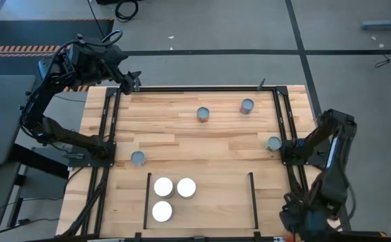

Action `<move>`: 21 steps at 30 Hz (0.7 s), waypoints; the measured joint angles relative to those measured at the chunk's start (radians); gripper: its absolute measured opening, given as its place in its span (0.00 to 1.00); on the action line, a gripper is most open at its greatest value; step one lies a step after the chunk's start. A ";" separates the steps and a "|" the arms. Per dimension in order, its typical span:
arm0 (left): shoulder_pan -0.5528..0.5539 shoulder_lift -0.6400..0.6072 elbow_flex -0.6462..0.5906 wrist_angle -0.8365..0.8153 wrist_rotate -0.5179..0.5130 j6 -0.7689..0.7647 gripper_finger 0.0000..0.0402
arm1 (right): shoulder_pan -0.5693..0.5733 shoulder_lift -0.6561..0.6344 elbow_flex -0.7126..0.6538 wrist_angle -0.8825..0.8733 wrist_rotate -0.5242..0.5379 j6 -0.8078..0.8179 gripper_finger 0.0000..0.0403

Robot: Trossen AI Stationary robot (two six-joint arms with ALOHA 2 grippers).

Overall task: Pick and place cans onto a shelf
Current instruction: Put the large canned corn on the shelf aligned with the other canned corn

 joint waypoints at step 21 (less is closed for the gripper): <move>0.000 0.000 0.000 0.000 0.000 0.000 0.91 | -0.420 0.340 0.593 -0.089 0.237 -0.507 0.76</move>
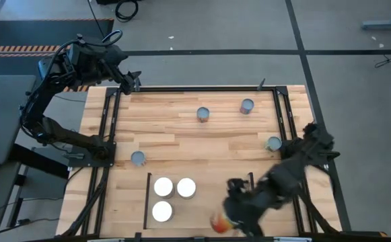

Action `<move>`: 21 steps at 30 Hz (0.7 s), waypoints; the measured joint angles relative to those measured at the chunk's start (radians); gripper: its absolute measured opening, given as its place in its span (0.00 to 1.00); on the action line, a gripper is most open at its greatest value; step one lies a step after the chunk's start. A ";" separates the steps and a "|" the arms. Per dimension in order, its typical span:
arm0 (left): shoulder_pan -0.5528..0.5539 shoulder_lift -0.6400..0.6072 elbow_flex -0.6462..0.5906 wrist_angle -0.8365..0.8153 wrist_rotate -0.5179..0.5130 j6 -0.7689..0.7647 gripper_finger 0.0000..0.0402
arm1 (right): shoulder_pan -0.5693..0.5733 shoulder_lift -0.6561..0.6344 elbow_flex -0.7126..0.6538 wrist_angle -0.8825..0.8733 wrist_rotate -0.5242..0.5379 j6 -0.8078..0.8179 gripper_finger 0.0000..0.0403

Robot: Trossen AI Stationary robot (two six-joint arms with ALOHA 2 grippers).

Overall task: Pick and place cans onto a shelf
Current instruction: Put the large canned corn on the shelf aligned with the other canned corn

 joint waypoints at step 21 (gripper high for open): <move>0.000 0.000 0.000 0.015 0.000 0.000 0.91 | -0.148 0.143 0.171 -0.314 0.010 0.013 0.78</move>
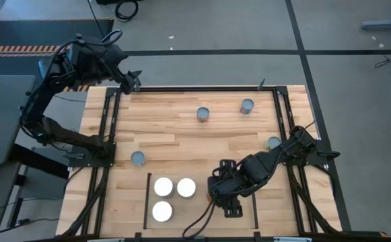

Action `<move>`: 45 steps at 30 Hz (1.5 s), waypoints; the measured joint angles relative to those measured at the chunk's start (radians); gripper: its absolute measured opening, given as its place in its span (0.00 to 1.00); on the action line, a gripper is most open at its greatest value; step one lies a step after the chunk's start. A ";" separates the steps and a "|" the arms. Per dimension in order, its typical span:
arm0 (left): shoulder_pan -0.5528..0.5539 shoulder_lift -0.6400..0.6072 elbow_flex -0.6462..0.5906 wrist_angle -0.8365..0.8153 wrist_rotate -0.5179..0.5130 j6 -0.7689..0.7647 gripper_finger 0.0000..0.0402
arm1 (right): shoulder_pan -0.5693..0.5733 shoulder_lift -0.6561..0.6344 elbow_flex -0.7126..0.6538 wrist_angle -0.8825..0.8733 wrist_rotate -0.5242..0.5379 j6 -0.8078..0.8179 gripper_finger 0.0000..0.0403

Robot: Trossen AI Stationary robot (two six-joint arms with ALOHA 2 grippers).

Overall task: Pick and place cans onto a shelf
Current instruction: Put the large canned corn on the shelf aligned with the other canned corn

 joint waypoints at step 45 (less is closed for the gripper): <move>-0.218 0.003 0.000 0.110 0.217 -0.345 0.91 | 0.037 -0.251 -0.259 -0.084 0.241 0.031 0.86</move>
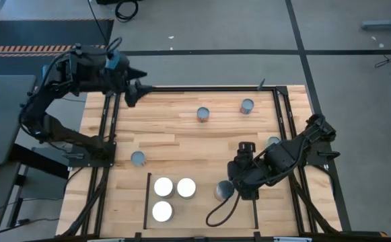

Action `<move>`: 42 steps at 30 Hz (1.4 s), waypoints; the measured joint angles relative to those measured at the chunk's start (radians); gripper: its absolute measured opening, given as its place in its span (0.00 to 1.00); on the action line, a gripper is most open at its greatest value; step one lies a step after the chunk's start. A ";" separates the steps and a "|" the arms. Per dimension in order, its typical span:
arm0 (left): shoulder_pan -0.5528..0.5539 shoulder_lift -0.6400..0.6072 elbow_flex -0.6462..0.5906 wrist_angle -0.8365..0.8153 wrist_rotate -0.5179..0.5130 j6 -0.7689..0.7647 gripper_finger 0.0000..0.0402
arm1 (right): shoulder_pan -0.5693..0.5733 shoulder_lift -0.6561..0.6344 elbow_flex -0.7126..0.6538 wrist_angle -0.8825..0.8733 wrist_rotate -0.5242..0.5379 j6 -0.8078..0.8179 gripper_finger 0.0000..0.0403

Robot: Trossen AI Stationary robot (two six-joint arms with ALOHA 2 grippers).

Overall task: Pick and place cans onto a shelf
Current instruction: Put the large canned corn on the shelf aligned with the other canned corn

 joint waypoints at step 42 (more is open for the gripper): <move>-0.893 0.095 0.000 -0.009 -0.462 -0.153 0.91 | 0.011 0.006 -0.241 0.636 0.110 0.126 0.86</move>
